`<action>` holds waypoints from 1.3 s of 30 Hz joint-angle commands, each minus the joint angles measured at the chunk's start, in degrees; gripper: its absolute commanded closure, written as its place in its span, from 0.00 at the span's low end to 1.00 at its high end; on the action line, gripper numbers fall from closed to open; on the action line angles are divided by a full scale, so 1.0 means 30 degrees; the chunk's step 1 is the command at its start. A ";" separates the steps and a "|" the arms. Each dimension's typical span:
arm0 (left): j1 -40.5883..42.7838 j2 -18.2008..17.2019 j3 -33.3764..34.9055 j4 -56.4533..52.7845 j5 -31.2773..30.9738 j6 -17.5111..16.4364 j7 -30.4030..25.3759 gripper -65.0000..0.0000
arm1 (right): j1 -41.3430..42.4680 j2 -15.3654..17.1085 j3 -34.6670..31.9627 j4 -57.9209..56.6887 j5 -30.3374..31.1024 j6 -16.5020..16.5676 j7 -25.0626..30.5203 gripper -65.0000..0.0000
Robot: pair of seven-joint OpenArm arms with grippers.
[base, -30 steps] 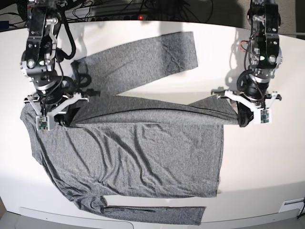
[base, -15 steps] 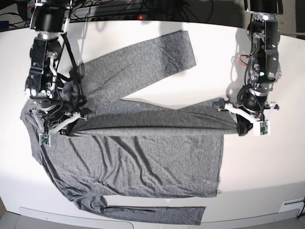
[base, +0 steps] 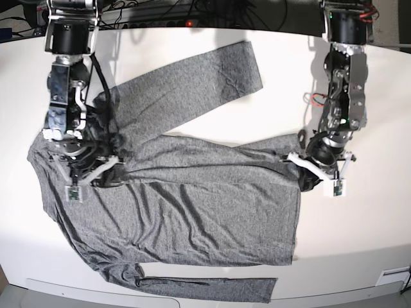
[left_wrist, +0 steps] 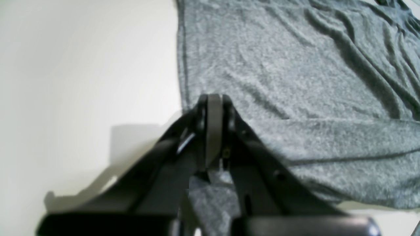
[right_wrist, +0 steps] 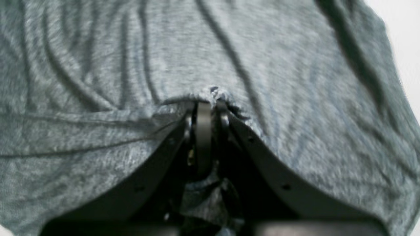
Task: Fold the T-shirt properly
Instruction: 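Lift the hem with both grippers and fold it toward the collar, then lower the folded hem and open both grippers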
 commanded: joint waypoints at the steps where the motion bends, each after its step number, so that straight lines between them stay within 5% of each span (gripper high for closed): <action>1: -0.0386 -0.0066 0.0189 0.0175 -0.0080 -0.0131 -0.0539 1.00 | 0.0663 0.0226 -0.0066 0.0015 -0.0066 0.0022 0.0605 1.00; 9: -0.0423 -0.0066 0.0576 0.0131 0.1894 -0.0124 -0.1785 1.00 | 0.2259 0.0211 -0.0087 -0.1865 -0.0044 -0.0029 0.0597 1.00; 39: -0.1078 -0.0073 0.0576 0.0124 0.1887 -0.0131 -0.2951 1.00 | 0.2310 0.0058 -0.0087 -0.2820 -0.0911 -0.0022 0.1515 1.00</action>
